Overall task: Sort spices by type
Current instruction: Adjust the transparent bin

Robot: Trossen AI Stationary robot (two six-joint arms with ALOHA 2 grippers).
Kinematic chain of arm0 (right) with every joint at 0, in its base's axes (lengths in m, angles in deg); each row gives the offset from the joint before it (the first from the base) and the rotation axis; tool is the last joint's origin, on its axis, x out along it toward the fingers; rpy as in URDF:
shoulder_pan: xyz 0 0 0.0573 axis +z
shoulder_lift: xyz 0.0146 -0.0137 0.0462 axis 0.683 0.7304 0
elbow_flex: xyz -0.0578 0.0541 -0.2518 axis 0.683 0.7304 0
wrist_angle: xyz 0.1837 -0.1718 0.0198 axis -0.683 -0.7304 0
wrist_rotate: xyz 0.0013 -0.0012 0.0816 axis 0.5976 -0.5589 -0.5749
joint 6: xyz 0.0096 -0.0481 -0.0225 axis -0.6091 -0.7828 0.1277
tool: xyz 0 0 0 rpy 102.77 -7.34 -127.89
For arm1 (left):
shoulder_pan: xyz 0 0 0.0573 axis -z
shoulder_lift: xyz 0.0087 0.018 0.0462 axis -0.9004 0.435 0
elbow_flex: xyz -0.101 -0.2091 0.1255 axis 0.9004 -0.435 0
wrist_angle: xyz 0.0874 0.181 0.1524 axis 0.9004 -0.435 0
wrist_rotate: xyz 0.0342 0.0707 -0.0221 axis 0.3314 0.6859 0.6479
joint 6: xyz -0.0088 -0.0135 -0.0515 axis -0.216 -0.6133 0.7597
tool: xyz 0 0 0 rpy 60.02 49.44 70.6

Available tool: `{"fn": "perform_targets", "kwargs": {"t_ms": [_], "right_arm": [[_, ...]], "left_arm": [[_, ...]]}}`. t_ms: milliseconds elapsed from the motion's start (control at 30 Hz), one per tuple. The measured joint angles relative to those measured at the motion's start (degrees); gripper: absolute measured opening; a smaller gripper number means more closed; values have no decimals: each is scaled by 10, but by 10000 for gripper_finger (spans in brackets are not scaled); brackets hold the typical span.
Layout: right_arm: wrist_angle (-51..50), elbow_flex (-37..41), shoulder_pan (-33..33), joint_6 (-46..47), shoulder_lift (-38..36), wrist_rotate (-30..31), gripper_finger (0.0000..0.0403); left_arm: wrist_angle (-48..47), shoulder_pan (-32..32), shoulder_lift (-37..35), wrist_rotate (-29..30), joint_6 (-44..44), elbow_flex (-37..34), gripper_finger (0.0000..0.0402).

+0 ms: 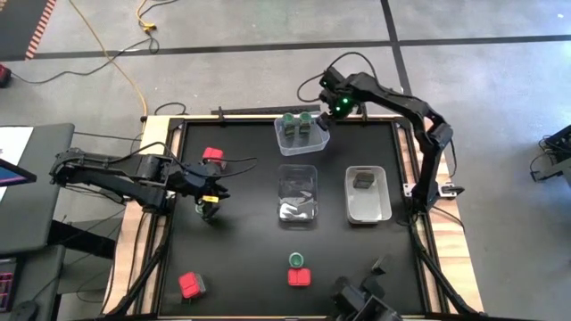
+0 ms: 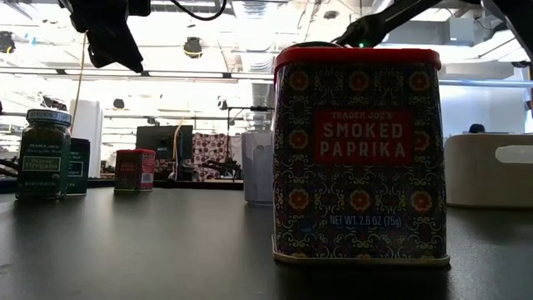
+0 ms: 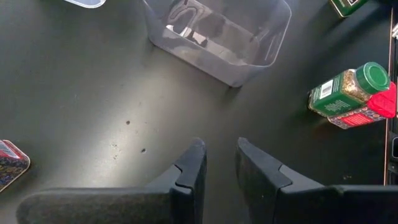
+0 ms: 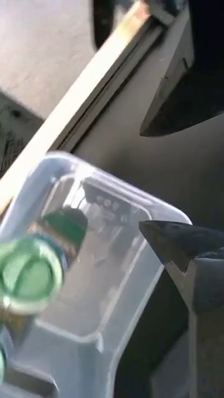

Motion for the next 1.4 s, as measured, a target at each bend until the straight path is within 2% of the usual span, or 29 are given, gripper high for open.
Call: {"fn": "perform_targets", "kwargs": {"t_ms": [167, 333, 567, 800, 1400], "right_arm": [[-2, 2, 2, 76, 8, 18, 260], [20, 23, 11, 110, 9, 27, 256], [27, 62, 22, 130, 9, 47, 205], [65, 88, 30, 155, 8, 41, 159], [75, 90, 46, 220, 10, 41, 129]], "left_arm": [[-1, 0, 0, 0, -2, 0, 75], [-1, 0, 0, 14, -15, 0, 75], [-3, 0, 0, 21, -15, 0, 75], [-3, 0, 0, 21, -15, 0, 75], [-3, 0, 0, 21, -5, 0, 75]]}}
